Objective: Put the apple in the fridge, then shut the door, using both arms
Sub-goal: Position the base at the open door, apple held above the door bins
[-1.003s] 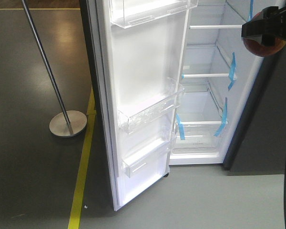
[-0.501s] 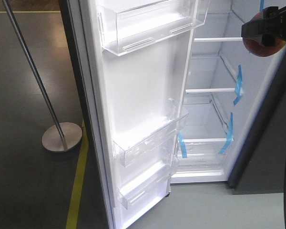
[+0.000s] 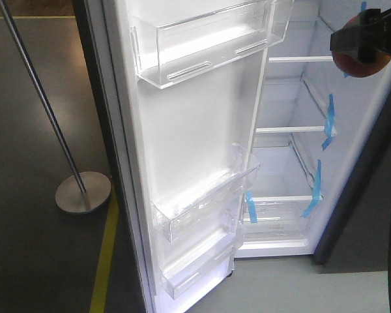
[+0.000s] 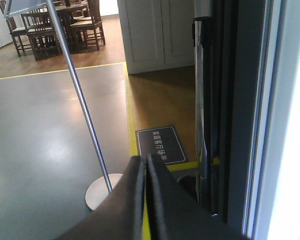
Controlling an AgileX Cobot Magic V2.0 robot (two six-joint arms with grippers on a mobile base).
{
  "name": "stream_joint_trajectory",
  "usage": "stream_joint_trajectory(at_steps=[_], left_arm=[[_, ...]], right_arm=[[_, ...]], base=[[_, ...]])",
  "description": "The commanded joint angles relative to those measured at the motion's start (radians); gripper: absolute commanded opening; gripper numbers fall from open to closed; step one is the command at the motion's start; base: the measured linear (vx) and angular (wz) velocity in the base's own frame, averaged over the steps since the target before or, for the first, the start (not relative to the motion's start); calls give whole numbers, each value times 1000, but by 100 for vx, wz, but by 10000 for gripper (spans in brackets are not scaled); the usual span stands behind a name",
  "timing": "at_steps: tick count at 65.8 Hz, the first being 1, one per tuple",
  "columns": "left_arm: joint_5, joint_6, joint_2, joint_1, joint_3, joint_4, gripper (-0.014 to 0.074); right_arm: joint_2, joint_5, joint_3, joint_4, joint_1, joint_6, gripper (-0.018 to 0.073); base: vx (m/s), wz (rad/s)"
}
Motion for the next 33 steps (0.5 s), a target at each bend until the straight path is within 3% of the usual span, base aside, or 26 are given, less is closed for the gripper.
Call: stream_joint_trajectory(at_steps=[1,33], left_arm=[[-72,-9,-7,2,15,2,-6],[-72,-9,-7,2,15,2,-6]], right_arm=[[-33,-70,-29,24,0,-6,172],[-33,-70,-29,24,0,-6,172]], base=[[6,-1],[6,-1]])
